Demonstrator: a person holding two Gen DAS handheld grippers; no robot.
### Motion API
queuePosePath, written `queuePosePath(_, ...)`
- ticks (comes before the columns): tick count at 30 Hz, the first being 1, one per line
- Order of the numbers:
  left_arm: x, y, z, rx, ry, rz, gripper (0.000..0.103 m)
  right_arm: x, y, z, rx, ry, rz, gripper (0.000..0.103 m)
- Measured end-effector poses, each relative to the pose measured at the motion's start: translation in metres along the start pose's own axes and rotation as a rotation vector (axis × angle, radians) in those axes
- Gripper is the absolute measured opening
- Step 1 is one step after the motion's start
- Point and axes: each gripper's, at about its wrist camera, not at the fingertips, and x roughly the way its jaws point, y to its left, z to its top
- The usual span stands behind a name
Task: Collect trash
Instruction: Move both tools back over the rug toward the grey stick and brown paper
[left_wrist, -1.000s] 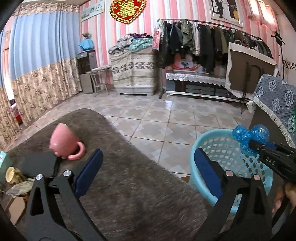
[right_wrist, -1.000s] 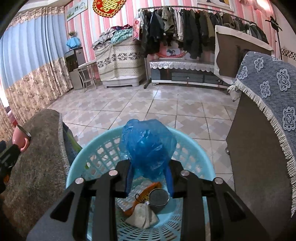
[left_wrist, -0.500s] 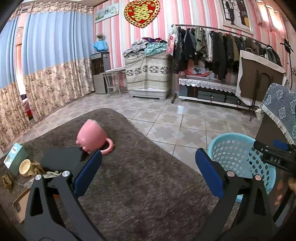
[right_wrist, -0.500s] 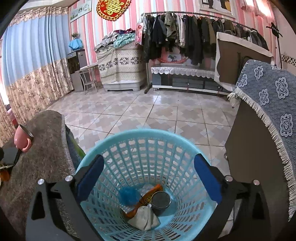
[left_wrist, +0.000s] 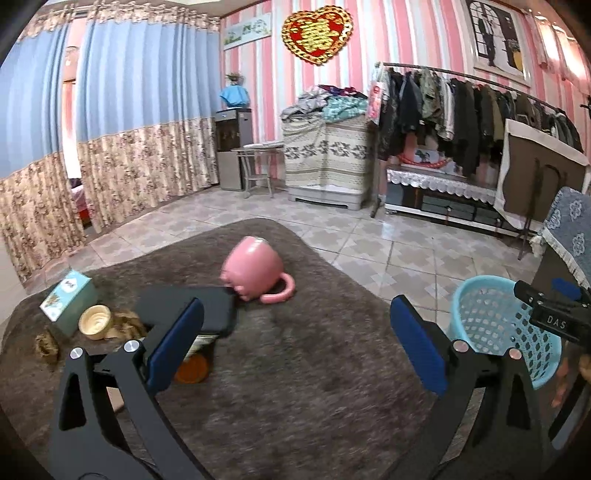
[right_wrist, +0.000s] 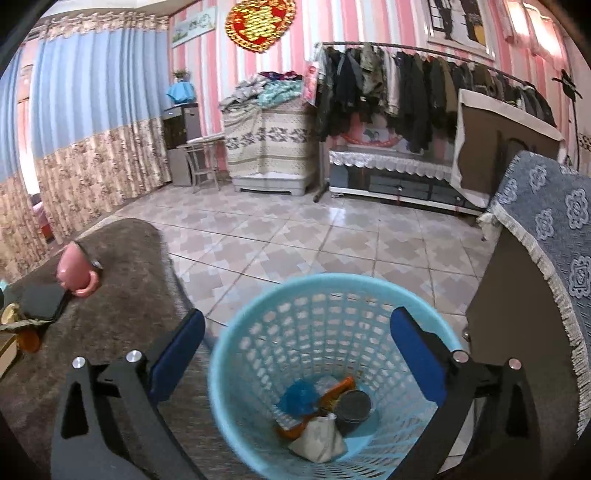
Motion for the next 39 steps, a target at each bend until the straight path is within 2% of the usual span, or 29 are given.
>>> queuePosePath(8,-0.026,0.057,-0.008,-0.036,-0.008,0.091,0.098,-0.010,0.070,-0.006,-0.147,-0.010,0.062,0.098)
queuePosePath(13,-0.038,0.100,-0.018,-0.082,-0.001,0.143,0.098,-0.020,0.116,-0.014,-0.202,0.004,0.153,0.098)
queuePosePath(21,-0.056,0.171,-0.041,-0.149,0.024,0.247,0.098,-0.037,0.169,-0.029,-0.338,-0.003,0.219,0.098)
queuePosePath(32,-0.064,0.253,-0.076,-0.198,0.094,0.385,0.098,-0.031,0.215,-0.044,-0.334,0.074,0.354,0.098)
queuePosePath(39,-0.065,0.283,-0.090,-0.221,0.118,0.422,0.098,-0.017,0.260,-0.054,-0.350,0.121,0.425,0.098)
